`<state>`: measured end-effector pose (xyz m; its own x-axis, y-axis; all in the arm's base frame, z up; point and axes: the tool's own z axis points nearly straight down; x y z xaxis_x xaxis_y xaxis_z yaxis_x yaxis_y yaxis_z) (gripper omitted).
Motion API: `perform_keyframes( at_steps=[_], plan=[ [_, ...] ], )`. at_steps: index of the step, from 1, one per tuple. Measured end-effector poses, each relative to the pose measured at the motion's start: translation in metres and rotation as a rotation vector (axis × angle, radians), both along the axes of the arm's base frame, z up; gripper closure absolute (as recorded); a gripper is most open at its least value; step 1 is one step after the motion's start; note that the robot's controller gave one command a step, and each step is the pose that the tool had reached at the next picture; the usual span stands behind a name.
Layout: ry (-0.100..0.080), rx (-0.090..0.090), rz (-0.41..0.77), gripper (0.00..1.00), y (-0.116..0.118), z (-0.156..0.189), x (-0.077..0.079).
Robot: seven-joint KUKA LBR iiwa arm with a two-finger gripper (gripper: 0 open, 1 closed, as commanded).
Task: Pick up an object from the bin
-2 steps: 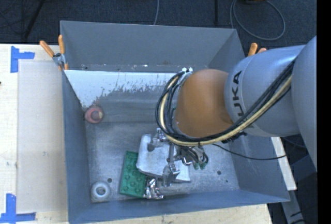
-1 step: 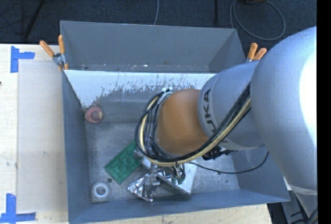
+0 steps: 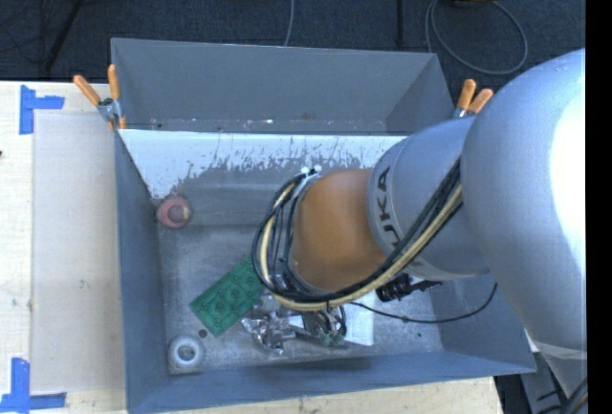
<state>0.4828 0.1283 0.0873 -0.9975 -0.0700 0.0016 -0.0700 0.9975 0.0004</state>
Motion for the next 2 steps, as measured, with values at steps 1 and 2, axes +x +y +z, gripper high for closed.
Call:
perform_keyframes(
  at_steps=[1,2],
  plan=[
    [-0.008,0.001,0.019,1.0,-0.006,0.109,0.006],
    [-0.006,-0.003,0.333,1.0,-0.124,0.174,0.038]
  ],
)
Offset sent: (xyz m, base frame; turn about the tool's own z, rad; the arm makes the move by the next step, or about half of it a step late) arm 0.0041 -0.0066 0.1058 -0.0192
